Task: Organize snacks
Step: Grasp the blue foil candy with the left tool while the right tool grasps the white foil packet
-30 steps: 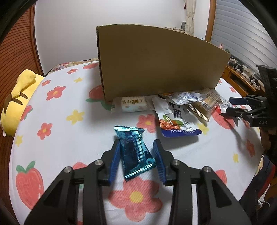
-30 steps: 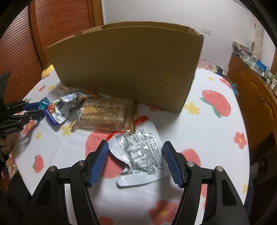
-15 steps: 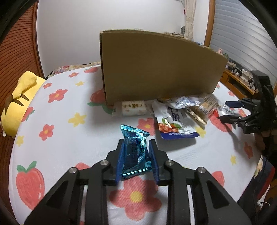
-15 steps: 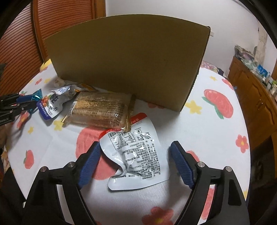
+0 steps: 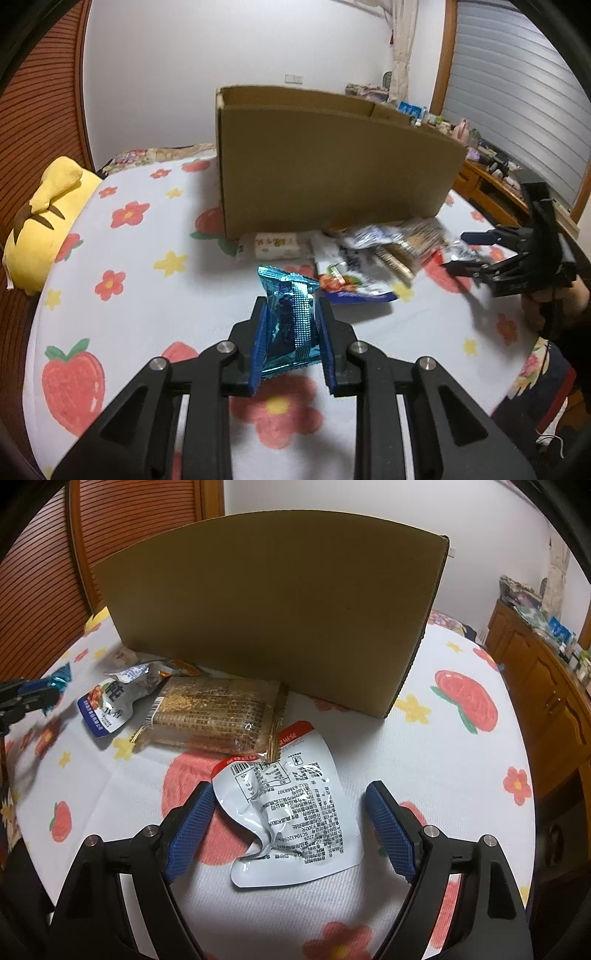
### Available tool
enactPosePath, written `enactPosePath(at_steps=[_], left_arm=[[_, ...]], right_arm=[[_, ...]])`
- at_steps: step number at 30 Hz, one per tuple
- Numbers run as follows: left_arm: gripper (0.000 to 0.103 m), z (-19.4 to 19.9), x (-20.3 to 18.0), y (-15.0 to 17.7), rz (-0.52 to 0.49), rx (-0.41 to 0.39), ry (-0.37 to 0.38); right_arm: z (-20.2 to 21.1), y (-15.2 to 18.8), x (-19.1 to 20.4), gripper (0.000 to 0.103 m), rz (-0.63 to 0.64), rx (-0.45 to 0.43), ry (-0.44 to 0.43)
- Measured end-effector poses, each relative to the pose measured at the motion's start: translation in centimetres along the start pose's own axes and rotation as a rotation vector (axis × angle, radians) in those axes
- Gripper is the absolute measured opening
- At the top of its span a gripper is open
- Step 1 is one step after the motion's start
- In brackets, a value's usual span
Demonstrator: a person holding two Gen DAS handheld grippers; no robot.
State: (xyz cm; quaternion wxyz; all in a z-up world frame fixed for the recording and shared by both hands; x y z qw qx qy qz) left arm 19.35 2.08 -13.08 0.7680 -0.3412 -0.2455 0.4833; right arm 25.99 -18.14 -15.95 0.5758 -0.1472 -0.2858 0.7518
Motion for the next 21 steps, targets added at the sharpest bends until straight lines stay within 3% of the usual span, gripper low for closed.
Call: enactPosePath(at_steps=[6,10,21], left_arm=[[0.024,1.3,-1.3,-1.3,-0.021,-0.036,0.009],[0.024,1.6,-1.9,-1.8,-0.024,-0.046,0.018],[0.024,1.7,-3.1,-2.8,-0.042,-0.06,0.03]], right_arm=[[0.4,0.4,0.7,0.066,0.024,0.024,-0.013],[0.7,0.9,0.9,0.06,0.036,0.052,-0.017],[2.2,2.4,1.0,0.056,0.036,0.032,-0.013]])
Point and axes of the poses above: each gripper's, at about its wrist camera, not at the fingertips, and z roughly against the way its jaws point, x to its left, y to its underside, the point moved 9 cm from there along -z, roughly the way its jaws point, and after that the axes turned 14 degrees about -z, right-handed, at the moved point
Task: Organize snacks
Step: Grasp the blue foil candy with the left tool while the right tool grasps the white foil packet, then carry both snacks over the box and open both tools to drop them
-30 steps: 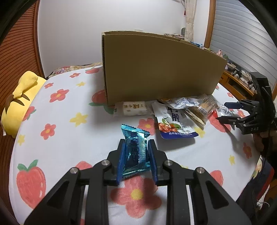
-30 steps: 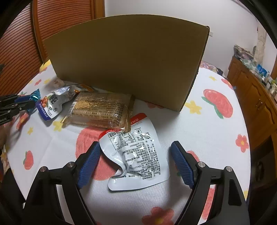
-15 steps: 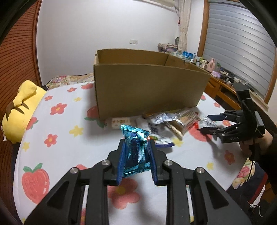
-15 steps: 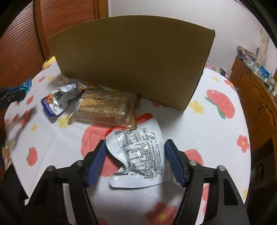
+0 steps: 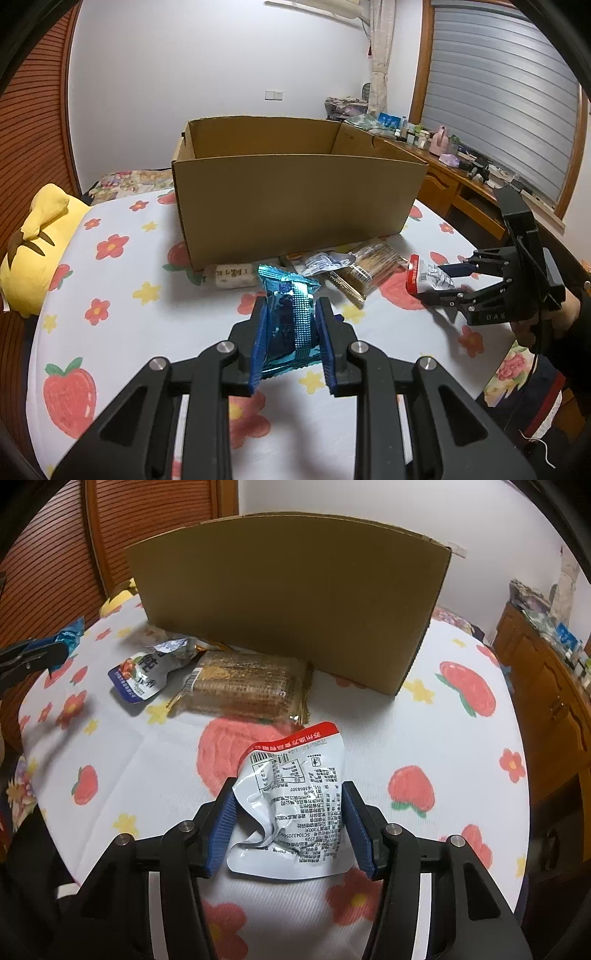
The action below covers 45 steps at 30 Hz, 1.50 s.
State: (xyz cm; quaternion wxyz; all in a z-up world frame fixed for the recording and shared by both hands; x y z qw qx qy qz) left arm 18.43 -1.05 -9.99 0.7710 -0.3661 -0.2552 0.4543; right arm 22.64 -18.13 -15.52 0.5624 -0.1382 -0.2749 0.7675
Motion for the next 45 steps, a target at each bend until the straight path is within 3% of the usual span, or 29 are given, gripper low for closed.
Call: enactPosePath(at_steps=[13,33,45], left_arm=[[0.024,0.8,-0.5,-1.7,-0.012,-0.03,-0.004],[0.024,3.4,-0.2,-7.4,-0.063,-0.117,-0.04],[0.024,3.5,0.7,-10.4,-0.066,-0.146,-0.052]], right_arm=[[3.8,-1.3,-0.2,0.056,-0.08,-0.113,-0.038],[10.8,-6.5,4.5,0.057,0.002,-0.279,-0.094],[12.7,-10.5,5.9,0.057,0.026,-0.352,-0.1]])
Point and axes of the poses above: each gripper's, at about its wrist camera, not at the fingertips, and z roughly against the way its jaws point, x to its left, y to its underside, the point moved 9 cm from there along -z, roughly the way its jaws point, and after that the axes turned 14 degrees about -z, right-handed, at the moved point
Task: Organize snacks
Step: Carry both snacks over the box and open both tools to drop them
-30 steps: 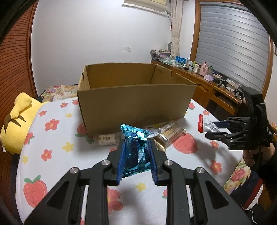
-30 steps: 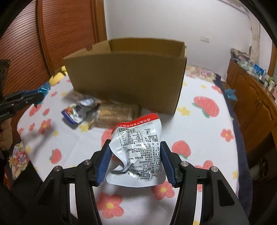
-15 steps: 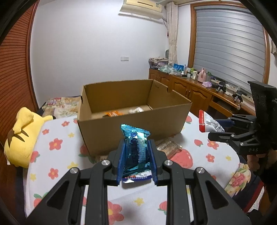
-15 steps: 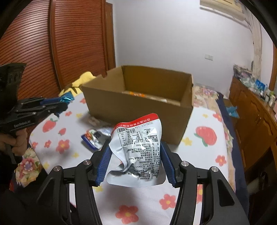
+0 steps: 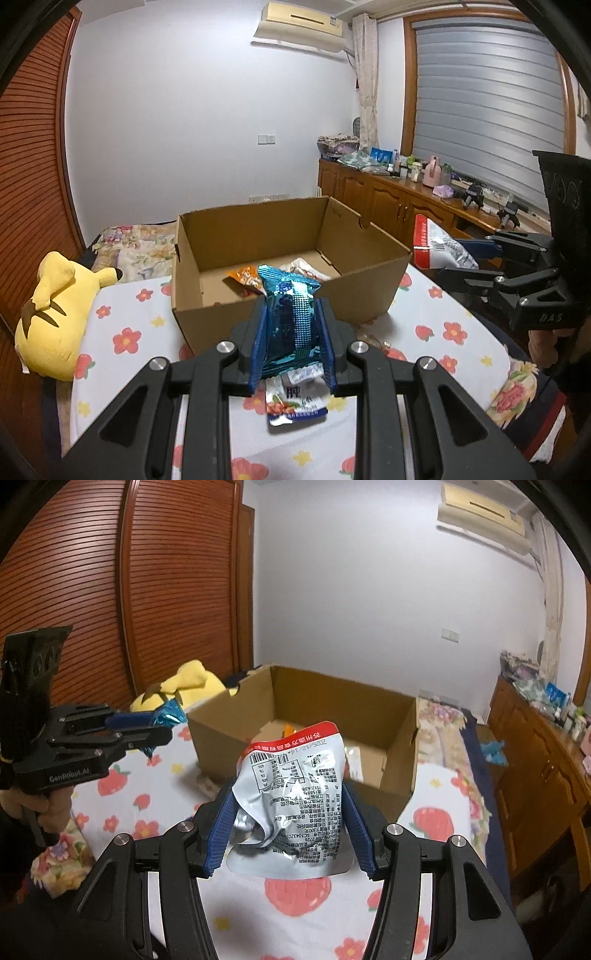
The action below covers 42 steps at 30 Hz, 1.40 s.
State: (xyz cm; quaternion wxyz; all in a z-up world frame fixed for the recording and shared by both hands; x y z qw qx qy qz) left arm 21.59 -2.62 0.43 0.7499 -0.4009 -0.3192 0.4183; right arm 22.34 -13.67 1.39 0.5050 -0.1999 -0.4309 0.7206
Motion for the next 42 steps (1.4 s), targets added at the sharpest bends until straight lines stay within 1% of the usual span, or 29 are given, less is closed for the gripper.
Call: enactPosePath(at_steps=[6,13,20,28,33,37,42], left_arm=[[0.024,-1.3,0.9,-1.1,-0.007,-0.001,-0.013],[0.024,-3.1,2.0,-0.8,-0.003,0.023,-0.019],[0.024,-5.1,3.2,-1.3,0.006,0.033,-0.011],[0.024,-7.9,3.5,-1.5,0.006,0.051,0.008],[0.025,-9.2,4.2,-2.1,0.011,0.056,0.017],[0.025,-10.6,4.5,-2.6,-0.006,0.076,0.002],[0.026,-11.8,4.3,-2.9,-0.02,0.09,0.009]], right_arm=[[-1.8,-1.3,0.1,0.057,-0.001,-0.002,-0.011],[-4.1,-1.9,-0.6,0.057,-0.008,0.017,-0.025],[-6.3,-2.8,-1.9,0.058,-0.025,0.03,-0.038],[-8.1,-3.9,-3.6,0.058,-0.062,0.032,-0.058],[-9.5,-4.3,-4.2,0.058,-0.068,0.042,-0.057],[-11.1,-4.4,-4.8,0.059,-0.066,0.06,-0.04],[-12.6,-4.2,-5.3,0.06,-0.077,0.088,-0.042]])
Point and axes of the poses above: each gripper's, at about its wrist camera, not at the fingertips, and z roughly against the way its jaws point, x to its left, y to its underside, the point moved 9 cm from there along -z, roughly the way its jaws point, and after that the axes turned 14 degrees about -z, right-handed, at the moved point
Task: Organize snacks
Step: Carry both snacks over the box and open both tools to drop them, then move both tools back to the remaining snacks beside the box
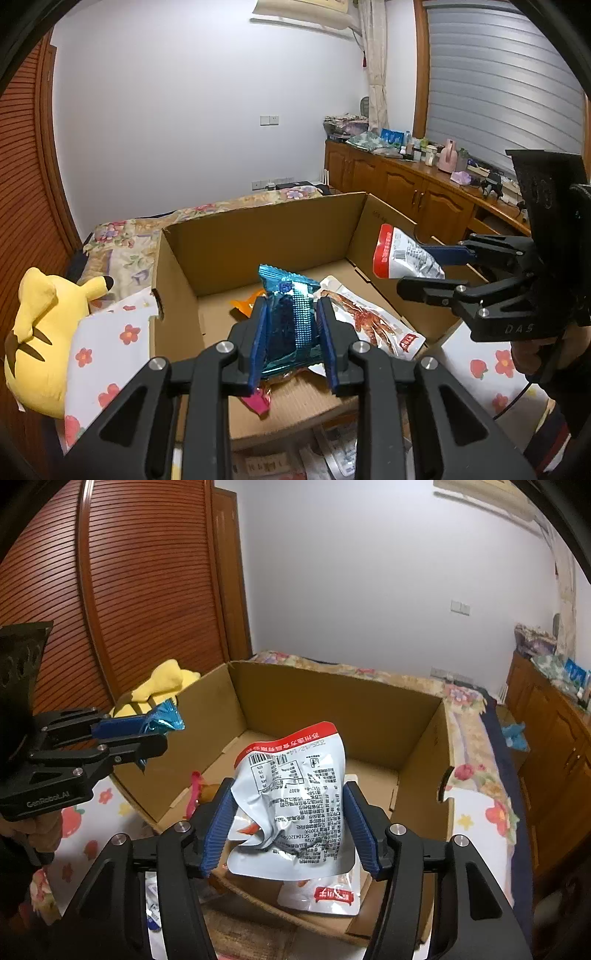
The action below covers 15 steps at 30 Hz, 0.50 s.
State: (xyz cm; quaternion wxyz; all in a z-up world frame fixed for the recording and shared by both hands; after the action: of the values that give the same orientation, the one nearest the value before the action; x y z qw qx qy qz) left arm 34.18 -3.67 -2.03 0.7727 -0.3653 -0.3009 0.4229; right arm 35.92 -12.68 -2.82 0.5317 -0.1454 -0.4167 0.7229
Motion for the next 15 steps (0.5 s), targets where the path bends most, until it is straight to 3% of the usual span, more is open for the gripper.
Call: enactPosePath(at_steps=[12,15], left_arm=[[0.027,-1.8,-0.2,0.0,0.0,0.026,0.002],[0.027,-1.9,-0.4,-0.2,0.002,0.03,0.004]], right_arm=[[-1.3,0.1,-1.4,0.065,-0.028,0.021,0.029],[-1.3,0.0,-1.5,0.071,-0.026,0.015,0.04]])
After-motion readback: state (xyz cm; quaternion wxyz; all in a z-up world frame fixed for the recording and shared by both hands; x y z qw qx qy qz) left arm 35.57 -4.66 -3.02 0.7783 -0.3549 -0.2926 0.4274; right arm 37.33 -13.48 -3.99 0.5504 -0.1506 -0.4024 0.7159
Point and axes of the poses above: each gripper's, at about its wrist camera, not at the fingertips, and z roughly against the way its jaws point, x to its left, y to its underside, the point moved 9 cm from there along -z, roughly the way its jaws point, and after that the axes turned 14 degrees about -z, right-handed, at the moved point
